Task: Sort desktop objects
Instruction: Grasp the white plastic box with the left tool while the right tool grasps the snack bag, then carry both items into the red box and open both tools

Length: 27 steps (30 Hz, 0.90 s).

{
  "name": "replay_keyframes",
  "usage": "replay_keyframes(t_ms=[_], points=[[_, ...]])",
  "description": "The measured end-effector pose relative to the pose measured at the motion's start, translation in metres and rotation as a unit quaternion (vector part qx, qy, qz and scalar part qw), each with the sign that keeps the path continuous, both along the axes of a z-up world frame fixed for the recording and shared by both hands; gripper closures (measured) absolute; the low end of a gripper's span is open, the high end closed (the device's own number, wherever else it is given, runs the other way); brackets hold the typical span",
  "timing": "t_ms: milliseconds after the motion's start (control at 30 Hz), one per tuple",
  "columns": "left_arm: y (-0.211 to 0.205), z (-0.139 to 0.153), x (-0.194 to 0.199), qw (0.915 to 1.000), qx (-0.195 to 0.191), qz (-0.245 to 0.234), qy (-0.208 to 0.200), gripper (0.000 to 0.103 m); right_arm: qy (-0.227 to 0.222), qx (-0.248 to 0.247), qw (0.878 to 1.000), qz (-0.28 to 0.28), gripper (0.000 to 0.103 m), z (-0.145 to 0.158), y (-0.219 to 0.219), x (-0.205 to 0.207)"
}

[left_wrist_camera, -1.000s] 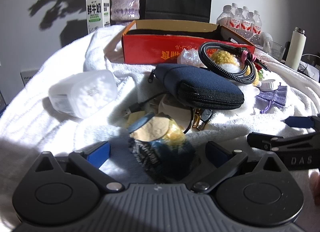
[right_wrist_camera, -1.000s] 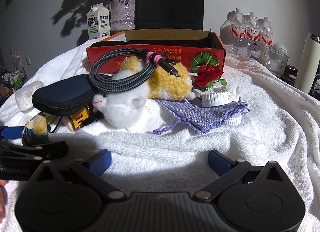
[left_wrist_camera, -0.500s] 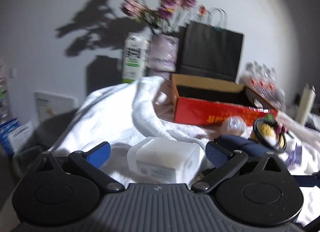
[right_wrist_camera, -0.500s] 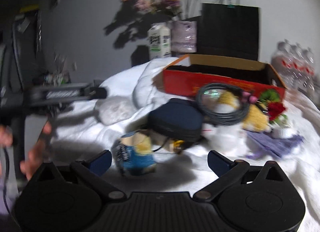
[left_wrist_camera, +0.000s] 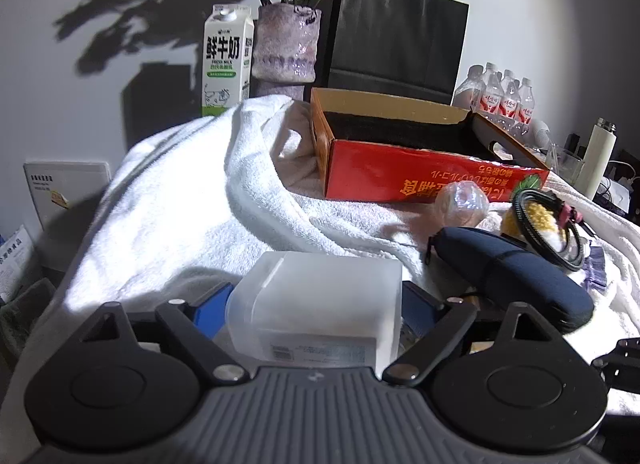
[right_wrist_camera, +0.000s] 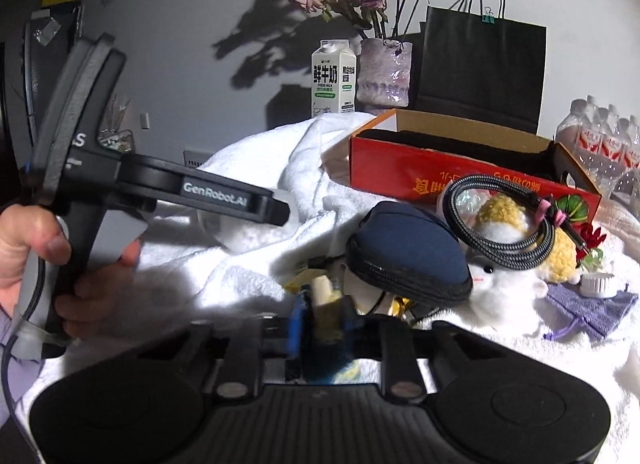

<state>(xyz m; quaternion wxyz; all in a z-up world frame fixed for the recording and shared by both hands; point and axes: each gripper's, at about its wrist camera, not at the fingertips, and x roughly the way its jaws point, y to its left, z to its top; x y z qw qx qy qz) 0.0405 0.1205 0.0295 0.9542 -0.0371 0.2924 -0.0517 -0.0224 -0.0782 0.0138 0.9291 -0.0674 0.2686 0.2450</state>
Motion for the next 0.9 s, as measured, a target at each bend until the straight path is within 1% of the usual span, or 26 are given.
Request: replay_keyframes(t_ms=[167,267,333,400,500,567,633,700,767,800,900], points=[[-0.008,0.015,-0.035,0.9994,0.007,0.016,-0.030,0.016,0.000,0.009,1.000,0.003,0.097,0.007,-0.015,-0.013],[-0.012,0.032,-0.060,0.9987,0.002,0.028,-0.042,0.016,-0.011,0.015,1.000,-0.007,0.097,0.015,-0.029,-0.024],[-0.015,0.050,-0.076,0.9980,-0.006,0.032,-0.054,0.017,-0.023,0.026,0.999,-0.015,0.097,0.026,-0.041,-0.033],[-0.015,0.071,-0.086,0.9976,-0.021,0.026,-0.060,0.017,-0.039,0.042,0.998,-0.022,0.097,0.043,-0.059,-0.043],[-0.010,0.095,-0.088,0.9975,-0.049,0.014,-0.048,0.017,-0.072,0.061,0.995,-0.038,0.097,0.072,-0.089,-0.050],[-0.010,0.109,-0.079,0.9977,-0.057,0.014,-0.035,0.017,-0.086,0.074,0.992,-0.051,0.097,0.090,-0.113,-0.044],[-0.014,0.123,-0.065,0.9980,-0.054,0.014,-0.030,0.017,-0.098,0.077,0.990,-0.065,0.097,0.104,-0.133,-0.030],[-0.022,0.137,-0.043,0.9981,-0.053,0.015,-0.028,0.017,-0.103,0.076,0.989,-0.078,0.097,0.117,-0.147,-0.008],[-0.032,0.153,-0.015,0.9982,-0.048,0.014,-0.032,0.017,-0.100,0.085,0.988,-0.079,0.097,0.129,-0.160,0.018],[-0.038,0.160,0.001,0.9985,-0.042,0.013,-0.033,0.017,-0.100,0.087,0.988,-0.081,0.097,0.135,-0.165,0.035],[-0.065,0.176,0.065,0.9990,0.004,0.008,-0.043,0.017,-0.083,0.093,0.989,-0.086,0.097,0.155,-0.174,0.092]])
